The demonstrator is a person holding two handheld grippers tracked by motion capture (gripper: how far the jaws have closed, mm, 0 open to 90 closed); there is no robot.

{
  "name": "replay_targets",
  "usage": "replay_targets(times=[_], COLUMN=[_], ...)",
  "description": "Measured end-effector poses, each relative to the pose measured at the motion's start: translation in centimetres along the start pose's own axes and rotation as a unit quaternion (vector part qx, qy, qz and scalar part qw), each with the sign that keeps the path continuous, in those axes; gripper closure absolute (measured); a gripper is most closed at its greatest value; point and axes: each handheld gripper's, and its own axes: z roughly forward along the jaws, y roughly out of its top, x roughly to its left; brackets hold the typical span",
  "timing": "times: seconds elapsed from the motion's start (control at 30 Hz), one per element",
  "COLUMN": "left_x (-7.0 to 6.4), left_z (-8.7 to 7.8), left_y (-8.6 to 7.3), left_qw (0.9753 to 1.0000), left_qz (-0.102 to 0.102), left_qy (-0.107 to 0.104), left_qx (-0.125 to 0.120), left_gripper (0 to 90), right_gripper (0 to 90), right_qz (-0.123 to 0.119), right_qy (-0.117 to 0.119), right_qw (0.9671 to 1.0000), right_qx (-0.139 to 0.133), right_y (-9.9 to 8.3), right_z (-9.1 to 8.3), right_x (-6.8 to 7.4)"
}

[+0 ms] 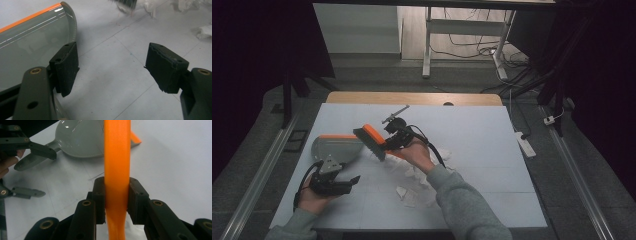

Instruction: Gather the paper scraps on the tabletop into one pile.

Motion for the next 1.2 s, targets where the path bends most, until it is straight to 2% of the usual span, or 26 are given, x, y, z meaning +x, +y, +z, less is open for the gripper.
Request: replay_targets(times=[0.1, 0.2, 0.37, 0.47, 0.57, 0.73, 0.83, 0.9, 0.97, 1.03, 1.1, 1.17, 1.2], left_x=[0.0, 0.0, 0.0, 0.0, -0.1, 0.0, 0.0, 0.0, 0.0, 0.0, 0.0, 0.1, 0.1], left_z=[0.0, 0.0, 0.0, 0.1, 0.1, 0.1, 0.2, 0.2, 0.2, 0.2, 0.2, 0.2, 0.2], left_y=[0.0, 0.0, 0.0, 0.0, 0.0, 0.0, 0.0, 0.0, 0.0, 0.0, -0.1, -0.1, -0.1], left_qw=[1.0000, 1.0000, 1.0000, 1.0000, 1.0000, 1.0000, 1.0000, 1.0000, 1.0000, 1.0000, 1.0000, 1.0000, 1.0000], left_qz=[0.001, 0.001, 0.001, 0.001, 0.002, 0.001, 0.001, 0.001, 0.000, 0.000, 0.001, 0.001, 0.001], left_qy=[-0.001, 0.000, -0.001, -0.001, 0.000, 0.001, 0.001, 0.001, 0.001, 0.001, 0.001, 0.001, 0.001], left_qx=[0.000, -0.001, 0.000, 0.001, 0.002, 0.003, 0.004, 0.004, 0.004, 0.004, 0.005, 0.005, 0.005], left_gripper=[27.7, 27.7, 27.7, 27.7, 27.7, 27.7, 27.7, 27.7, 27.7, 27.7, 27.7, 27.7, 27.8], right_gripper=[70.3, 70.3, 70.3, 70.3, 70.3, 70.3, 70.2, 70.3, 70.3, 70.3, 70.3, 70.3, 70.3], right_qz=[0.013, 0.035, 0.082, 0.089, 0.077, 0.054, 0.042, 0.041, 0.037, 0.019, -0.005, -0.039, -0.042], right_qy=[-0.006, -0.026, -0.045, -0.060, -0.065, -0.050, -0.060, -0.073, -0.102, -0.141, -0.181, -0.219, -0.220], right_qw=[0.9997, 0.9987, 0.9952, 0.9939, 0.9949, 0.9968, 0.9961, 0.9949, 0.9927, 0.9891, 0.9832, 0.9748, 0.9744], right_qx=[0.020, 0.026, 0.029, 0.026, 0.008, -0.030, -0.048, -0.056, -0.052, -0.039, -0.018, 0.015, 0.025], right_y=[-0.4, -1.2, -4.2, -5.7, -6.1, -5.5, -5.1, -4.8, -4.6, -4.5, -4.4, -4.4, -4.5], right_z=[1.0, 0.5, -2.4, -4.6, -6.8, -9.3, -10.3, -10.6, -10.6, -10.4, -9.9, -9.3, -9.0], right_x=[-0.5, -1.7, -3.9, -4.4, -4.0, -3.0, -2.9, -3.4, -4.1, -4.9, -5.6, -6.3, -6.7])
